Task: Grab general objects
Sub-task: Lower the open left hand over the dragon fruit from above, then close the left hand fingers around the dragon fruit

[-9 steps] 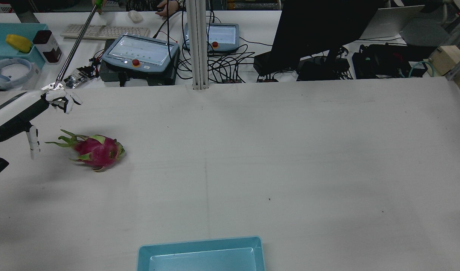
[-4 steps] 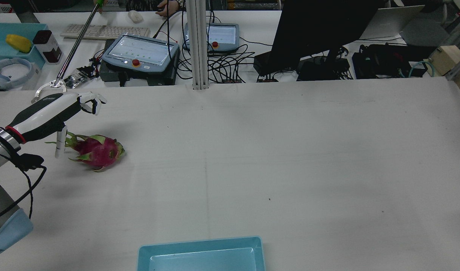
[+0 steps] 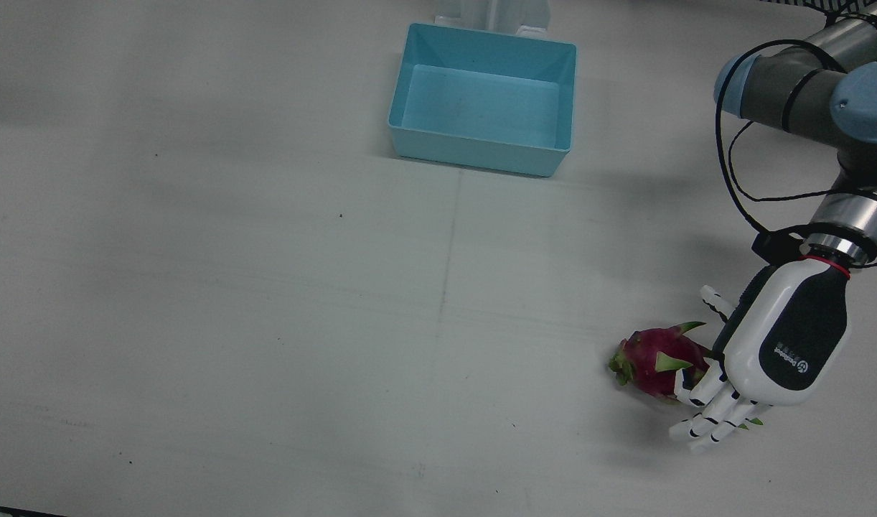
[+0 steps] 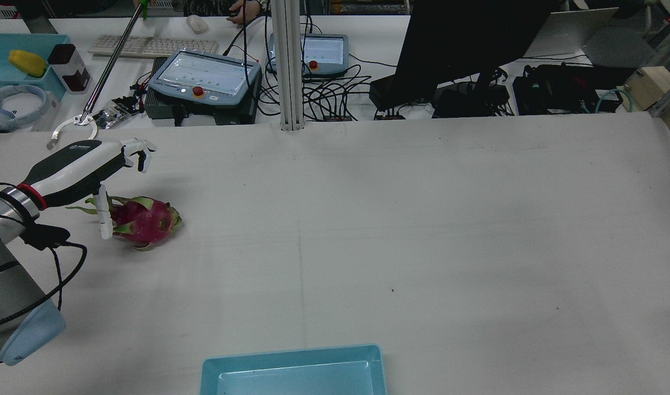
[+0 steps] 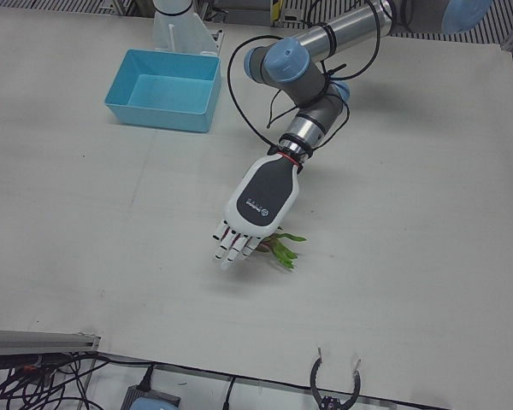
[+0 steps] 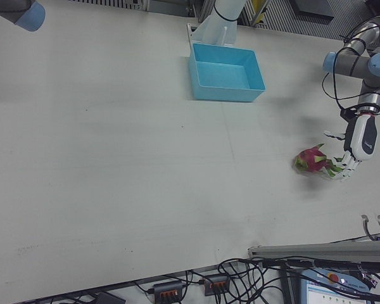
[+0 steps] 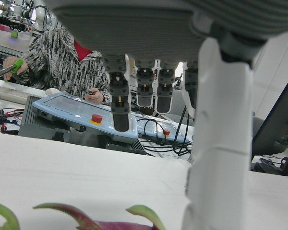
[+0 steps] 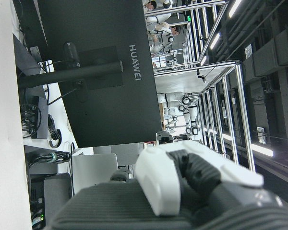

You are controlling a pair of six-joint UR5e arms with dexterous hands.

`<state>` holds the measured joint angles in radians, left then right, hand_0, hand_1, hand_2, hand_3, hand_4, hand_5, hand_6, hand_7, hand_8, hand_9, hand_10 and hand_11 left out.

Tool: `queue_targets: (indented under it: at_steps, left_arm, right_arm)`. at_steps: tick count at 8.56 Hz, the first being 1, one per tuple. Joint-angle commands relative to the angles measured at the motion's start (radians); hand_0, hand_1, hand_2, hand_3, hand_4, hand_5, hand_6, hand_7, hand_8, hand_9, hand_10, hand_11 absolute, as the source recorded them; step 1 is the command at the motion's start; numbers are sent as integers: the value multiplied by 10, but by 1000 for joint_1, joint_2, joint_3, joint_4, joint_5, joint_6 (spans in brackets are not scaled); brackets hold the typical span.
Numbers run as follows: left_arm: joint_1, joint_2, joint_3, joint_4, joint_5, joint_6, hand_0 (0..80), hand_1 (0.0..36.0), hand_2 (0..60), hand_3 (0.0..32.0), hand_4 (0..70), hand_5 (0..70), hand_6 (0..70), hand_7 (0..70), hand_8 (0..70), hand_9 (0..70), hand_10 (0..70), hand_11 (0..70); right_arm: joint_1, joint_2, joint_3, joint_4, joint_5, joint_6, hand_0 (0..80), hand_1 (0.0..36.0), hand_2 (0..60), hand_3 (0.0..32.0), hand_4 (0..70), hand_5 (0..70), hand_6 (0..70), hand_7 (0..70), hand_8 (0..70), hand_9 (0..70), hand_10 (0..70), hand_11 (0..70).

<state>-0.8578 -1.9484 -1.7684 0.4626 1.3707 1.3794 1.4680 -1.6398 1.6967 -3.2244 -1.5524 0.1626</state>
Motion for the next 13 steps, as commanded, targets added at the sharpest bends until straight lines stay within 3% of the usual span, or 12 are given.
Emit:
queue_targets:
  at_steps: [1, 4, 9, 13]
  left_arm:
    - [43, -3, 7, 1, -36, 75, 550, 360, 600, 70, 3, 700, 97, 252, 170, 127, 85, 153]
    - [115, 0, 47, -13, -108, 81, 555, 360, 600, 68, 0, 700, 86, 250, 165, 123, 91, 163]
    - [117, 0, 118, -70, -111, 112, 534, 360, 600, 64, 0, 700, 80, 259, 167, 125, 102, 177]
    - [144, -6, 128, -74, -145, 138, 539, 360, 600, 62, 0, 700, 98, 285, 193, 157, 116, 199]
  right_arm:
    - [0, 0, 0, 0, 0, 0, 0, 0, 0, 0, 0, 0, 0, 0, 0, 0, 0, 0]
    - [0, 0, -2, 2, 0, 0, 0, 0, 0, 0, 0, 0, 0, 0, 0, 0, 0, 0]
    - [0, 0, -2, 0, 0, 0, 0, 0, 0, 0, 0, 0, 0, 0, 0, 0, 0, 0]
    - [0, 0, -2, 0, 0, 0, 0, 0, 0, 0, 0, 0, 0, 0, 0, 0, 0, 0]
